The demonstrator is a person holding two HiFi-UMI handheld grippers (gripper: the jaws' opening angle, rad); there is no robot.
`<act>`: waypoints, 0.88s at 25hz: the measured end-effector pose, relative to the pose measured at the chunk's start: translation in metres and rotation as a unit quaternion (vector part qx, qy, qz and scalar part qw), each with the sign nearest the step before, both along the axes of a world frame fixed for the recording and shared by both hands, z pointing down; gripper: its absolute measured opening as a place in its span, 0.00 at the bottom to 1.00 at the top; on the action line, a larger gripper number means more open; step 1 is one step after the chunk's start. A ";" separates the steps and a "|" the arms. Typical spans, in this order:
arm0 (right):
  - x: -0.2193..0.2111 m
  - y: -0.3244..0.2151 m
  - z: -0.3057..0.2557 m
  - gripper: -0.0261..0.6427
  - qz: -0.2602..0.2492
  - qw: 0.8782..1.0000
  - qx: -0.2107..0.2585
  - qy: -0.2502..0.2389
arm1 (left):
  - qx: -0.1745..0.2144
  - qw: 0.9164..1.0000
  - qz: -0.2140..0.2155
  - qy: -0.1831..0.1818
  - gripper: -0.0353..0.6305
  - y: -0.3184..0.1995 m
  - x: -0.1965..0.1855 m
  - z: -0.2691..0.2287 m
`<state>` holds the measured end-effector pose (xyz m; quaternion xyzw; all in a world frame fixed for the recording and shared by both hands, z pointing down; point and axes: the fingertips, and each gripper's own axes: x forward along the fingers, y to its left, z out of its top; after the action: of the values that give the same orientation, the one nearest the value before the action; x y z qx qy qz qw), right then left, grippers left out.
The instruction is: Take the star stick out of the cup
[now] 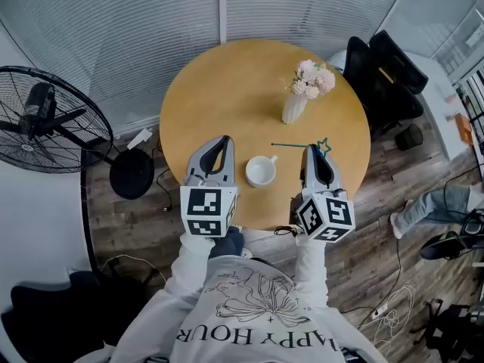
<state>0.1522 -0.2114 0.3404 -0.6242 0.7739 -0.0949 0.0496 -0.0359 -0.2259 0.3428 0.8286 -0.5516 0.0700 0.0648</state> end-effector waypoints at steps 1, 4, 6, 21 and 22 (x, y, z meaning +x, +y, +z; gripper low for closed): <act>0.000 -0.001 -0.002 0.08 0.001 1.000 0.002 0.002 | 0.002 1.000 -0.001 0.001 0.06 -0.001 -0.001 -0.002; 0.002 -0.002 -0.008 0.08 0.005 1.000 0.007 0.007 | 0.008 1.000 -0.004 0.001 0.06 -0.002 -0.002 -0.007; 0.003 -0.003 -0.012 0.08 0.007 1.000 0.010 0.007 | 0.011 1.000 -0.006 0.001 0.06 -0.003 -0.004 -0.011; -0.004 -0.013 -0.026 0.08 0.001 1.000 0.024 0.014 | 0.024 1.000 -0.013 0.002 0.06 -0.011 -0.010 -0.023; -0.004 -0.012 -0.027 0.08 0.001 1.000 0.024 0.014 | 0.024 1.000 -0.014 0.002 0.06 -0.011 -0.011 -0.023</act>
<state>0.1478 -0.2239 0.3135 -0.6246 0.7762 -0.0674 0.0542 -0.0469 -0.2366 0.3200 0.8224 -0.5643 0.0542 0.0472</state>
